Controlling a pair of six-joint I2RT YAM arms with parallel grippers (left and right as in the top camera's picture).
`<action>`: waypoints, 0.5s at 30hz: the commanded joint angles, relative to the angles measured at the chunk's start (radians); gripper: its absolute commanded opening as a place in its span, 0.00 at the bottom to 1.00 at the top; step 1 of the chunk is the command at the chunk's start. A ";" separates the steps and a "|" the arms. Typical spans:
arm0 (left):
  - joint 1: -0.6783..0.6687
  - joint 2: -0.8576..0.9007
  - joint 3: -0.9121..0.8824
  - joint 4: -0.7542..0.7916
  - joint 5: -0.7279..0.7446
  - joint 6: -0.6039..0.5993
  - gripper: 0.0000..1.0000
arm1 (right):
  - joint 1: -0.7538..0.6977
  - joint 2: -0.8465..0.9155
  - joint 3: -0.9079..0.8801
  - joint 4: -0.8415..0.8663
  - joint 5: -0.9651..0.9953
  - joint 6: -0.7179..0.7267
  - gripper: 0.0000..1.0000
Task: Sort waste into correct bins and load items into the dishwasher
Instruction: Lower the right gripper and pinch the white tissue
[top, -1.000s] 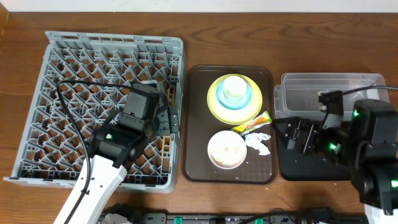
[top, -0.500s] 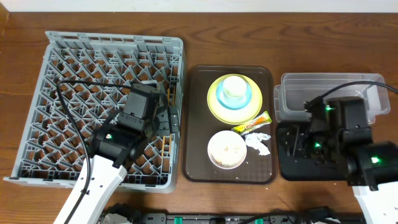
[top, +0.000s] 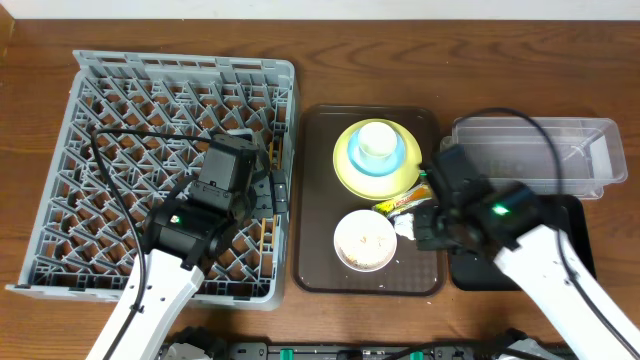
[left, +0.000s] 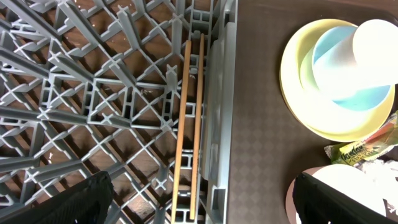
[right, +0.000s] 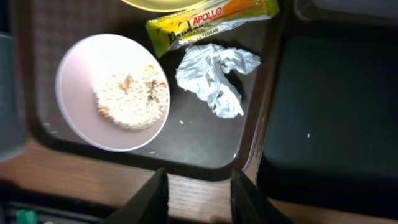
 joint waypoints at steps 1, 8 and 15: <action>-0.001 0.001 0.015 -0.004 0.002 0.002 0.93 | 0.042 0.060 -0.008 0.012 0.090 0.065 0.26; -0.001 0.001 0.015 -0.004 0.002 0.002 0.93 | 0.048 0.158 -0.008 0.012 0.111 0.097 0.01; -0.001 0.001 0.015 -0.004 0.002 0.002 0.93 | 0.048 0.166 -0.008 0.002 0.111 0.110 0.02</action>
